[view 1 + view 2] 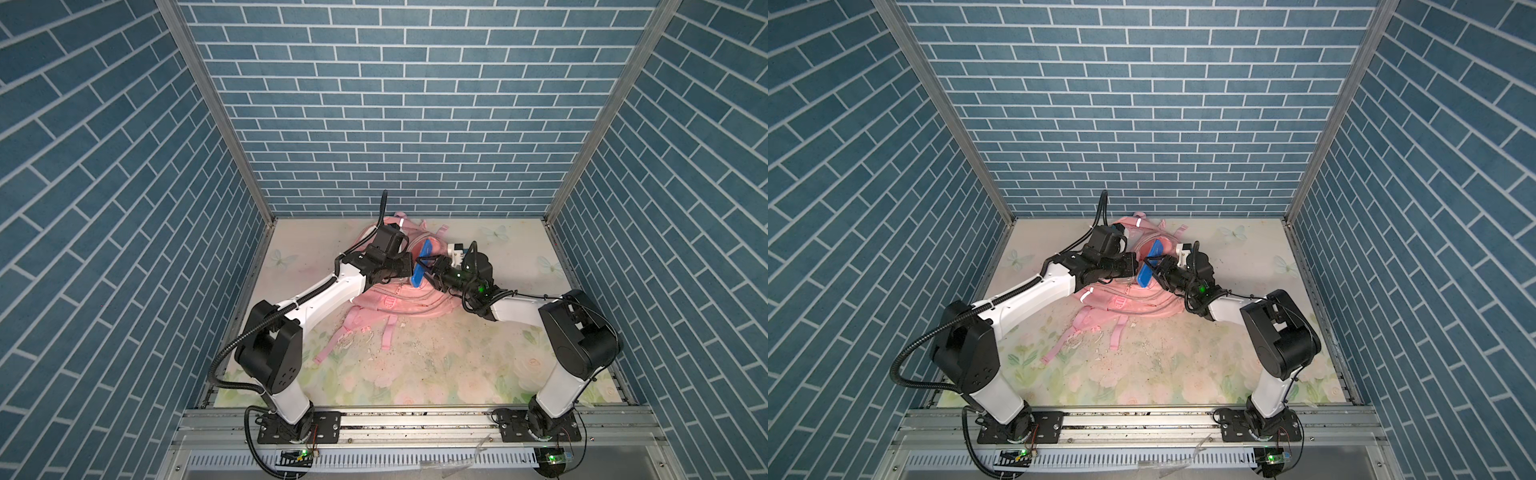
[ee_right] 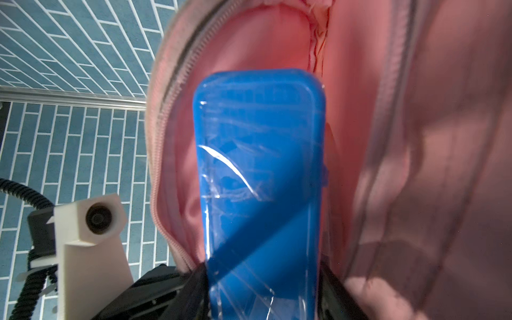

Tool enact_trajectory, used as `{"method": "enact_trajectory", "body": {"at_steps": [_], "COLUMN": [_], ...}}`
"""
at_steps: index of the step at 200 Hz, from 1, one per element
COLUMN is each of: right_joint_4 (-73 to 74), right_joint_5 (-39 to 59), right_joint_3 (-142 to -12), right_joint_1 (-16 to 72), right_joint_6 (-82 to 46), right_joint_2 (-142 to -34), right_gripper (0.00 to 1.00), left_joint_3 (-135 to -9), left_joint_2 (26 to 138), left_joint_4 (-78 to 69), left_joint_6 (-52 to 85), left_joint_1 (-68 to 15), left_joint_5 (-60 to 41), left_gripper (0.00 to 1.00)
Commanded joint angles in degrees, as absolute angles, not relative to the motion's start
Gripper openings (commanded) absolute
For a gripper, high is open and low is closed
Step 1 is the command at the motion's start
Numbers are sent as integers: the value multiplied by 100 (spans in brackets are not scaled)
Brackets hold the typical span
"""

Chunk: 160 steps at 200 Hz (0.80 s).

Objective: Pack the student bag
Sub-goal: 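Carry the blue pencil case into the pocket held open by left gripper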

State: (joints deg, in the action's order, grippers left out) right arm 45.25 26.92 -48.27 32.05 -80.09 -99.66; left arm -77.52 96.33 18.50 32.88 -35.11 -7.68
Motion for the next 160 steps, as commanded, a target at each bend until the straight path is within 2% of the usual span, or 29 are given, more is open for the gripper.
{"method": "enact_trajectory", "body": {"at_steps": [1, 53, 72, 85, 93, 99, 115, 135, 160], "right_joint_4": [4522, 3549, 2725, 2354, 2119, 1950, 1424, 922, 471], "right_joint_5": [2398, 2486, 2573, 2506, 2438, 2351, 2081, 2041, 1979], "right_joint_3": [-5083, -6003, -6516, -6698, -6776, -6812, -6878, -6979, -6958], "right_joint_1": [3227, 3000, 3001, 3045, 3061, 3067, 3060, 3025, 3015], "right_joint_6": [-8127, -7688, -7237, -7010, -6872, -6741, -6329, -5874, -5421], "right_joint_2": [-10053, -10676, -10945, -11027, -11020, -10979, -10797, -10638, -10447], "right_gripper": [43, 43, 47, 53, 61, 72, 81, 86, 88], "left_joint_3": [-7848, -7602, -7597, -7644, -7693, -7727, -7778, -7729, -7705], "left_joint_2": [9348, 9210, 9193, 9228, 9274, 9313, 9377, 9374, 9336], "left_joint_4": [1329, 1641, 1621, 1566, 1556, 1563, 1552, 1508, 1493], "left_joint_6": [3372, 3169, 3190, 3215, 3232, 3237, 3273, 3313, 3353], "left_joint_1": [-3547, -3581, -3592, -3621, -3645, -3660, -3671, -3674, -3635], "left_joint_5": [-1048, -1077, -1133, -1159, -1177, -1186, -1212, -1202, -1205], "left_gripper": [0, 0, 0, 0, 0, 0, 0, 0, 0]}}
